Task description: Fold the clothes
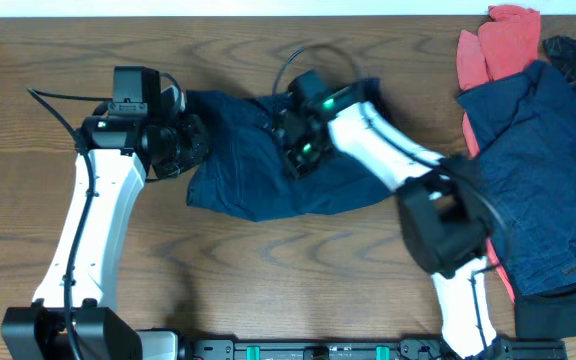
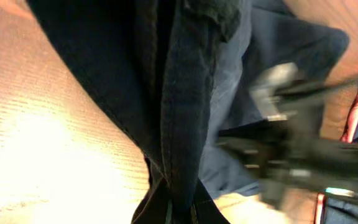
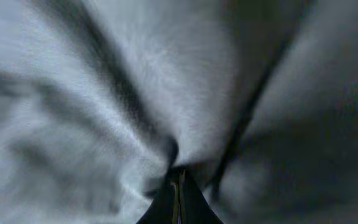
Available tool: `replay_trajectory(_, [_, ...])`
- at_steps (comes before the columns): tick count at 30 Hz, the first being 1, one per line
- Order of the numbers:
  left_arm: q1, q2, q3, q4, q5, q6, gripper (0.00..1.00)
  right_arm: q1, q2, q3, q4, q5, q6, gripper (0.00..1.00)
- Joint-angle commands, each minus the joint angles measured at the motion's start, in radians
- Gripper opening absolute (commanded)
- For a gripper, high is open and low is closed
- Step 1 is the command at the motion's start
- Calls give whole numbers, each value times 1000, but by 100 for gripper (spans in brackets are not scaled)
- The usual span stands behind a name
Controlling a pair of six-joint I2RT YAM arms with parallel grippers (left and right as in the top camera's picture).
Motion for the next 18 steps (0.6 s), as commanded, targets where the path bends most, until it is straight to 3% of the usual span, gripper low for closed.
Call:
replay_trajectory(1, [4,-19,76,-12,15,11,6,55,69,-5,40,-10,73,1])
replay_trajectory(12, [2,-19,132,-62,33,11,6,159,131,-2,227,-8,113,1])
replay_trajectory(18, [2,-19,132,-62,2,12,6,108,58,66,105,134,107,1])
